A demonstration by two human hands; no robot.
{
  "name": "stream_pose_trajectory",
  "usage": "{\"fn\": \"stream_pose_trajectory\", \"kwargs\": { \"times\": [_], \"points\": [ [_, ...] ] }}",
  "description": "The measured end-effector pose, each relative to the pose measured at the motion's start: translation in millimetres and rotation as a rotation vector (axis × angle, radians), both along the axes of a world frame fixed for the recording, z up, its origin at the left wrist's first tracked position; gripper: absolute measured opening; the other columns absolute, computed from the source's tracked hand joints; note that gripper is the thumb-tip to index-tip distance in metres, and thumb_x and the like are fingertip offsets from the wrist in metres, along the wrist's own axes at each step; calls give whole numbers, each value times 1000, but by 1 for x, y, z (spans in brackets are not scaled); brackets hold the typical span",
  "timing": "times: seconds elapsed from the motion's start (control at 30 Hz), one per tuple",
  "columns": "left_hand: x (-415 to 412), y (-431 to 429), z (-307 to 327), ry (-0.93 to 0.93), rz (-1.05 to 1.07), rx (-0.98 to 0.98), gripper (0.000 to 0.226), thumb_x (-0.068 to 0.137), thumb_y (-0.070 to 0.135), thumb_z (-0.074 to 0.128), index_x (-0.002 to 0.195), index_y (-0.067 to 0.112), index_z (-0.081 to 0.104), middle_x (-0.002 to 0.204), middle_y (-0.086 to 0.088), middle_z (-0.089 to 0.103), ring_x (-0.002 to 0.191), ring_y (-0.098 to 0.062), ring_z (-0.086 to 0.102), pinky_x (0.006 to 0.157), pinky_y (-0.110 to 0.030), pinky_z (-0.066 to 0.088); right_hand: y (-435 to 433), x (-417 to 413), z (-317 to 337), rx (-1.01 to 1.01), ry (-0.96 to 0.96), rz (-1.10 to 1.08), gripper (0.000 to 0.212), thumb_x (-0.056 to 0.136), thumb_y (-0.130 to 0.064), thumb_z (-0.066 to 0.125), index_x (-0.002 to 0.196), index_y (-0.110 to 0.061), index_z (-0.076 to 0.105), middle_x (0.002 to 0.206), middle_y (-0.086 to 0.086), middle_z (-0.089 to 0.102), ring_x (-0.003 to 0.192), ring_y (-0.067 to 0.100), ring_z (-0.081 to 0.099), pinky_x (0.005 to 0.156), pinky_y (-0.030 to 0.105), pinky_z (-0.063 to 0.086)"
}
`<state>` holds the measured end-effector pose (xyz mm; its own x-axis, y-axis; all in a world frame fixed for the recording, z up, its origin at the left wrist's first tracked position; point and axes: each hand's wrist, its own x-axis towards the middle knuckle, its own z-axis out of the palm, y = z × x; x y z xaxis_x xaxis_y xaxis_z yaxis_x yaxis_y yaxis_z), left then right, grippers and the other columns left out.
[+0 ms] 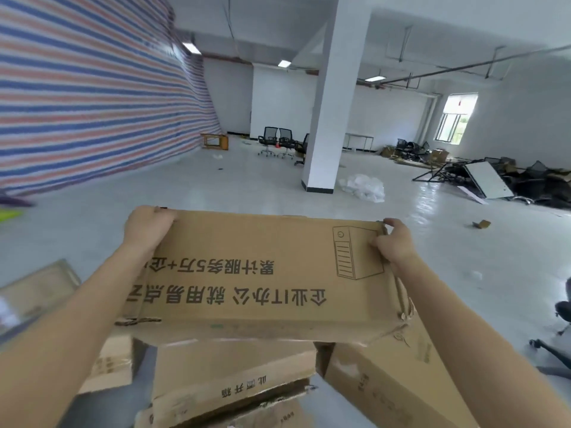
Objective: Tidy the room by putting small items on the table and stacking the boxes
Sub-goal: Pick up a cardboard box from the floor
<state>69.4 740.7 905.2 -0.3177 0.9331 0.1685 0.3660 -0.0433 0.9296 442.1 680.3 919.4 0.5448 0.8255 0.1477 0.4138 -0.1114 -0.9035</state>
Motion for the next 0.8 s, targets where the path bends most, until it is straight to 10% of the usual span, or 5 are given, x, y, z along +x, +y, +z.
{"fn": "stream_pose_trajectory", "kwargs": {
  "times": [0.33, 0.53, 0.8],
  "points": [
    [-101, -161, 17, 141, 555, 55, 20, 92, 21, 52, 76, 10, 53, 88, -21, 63, 83, -34, 59, 78, -43, 50, 6, -109, 39, 70, -12, 497, 54, 86, 5, 57, 135, -10, 41, 133, 16, 46, 99, 20, 45, 86, 32, 45],
    [-177, -302, -7, 55, 866, -121, 43, 92, 31, 52, 120, -2, 52, 115, -23, 59, 105, -40, 55, 94, -48, 45, -42, -227, 11, -84, -59, 783, 52, 86, 6, 56, 134, -4, 41, 136, 17, 43, 122, 30, 44, 92, 30, 39],
    [-227, -590, -57, 37, 1283, -350, 16, 93, 11, 49, 85, -3, 49, 83, -20, 51, 86, -36, 54, 72, -38, 41, -203, -405, -33, -198, -158, 1152, 42, 82, 10, 56, 124, 5, 50, 130, 22, 50, 113, 30, 48, 90, 33, 41]
  ]
}}
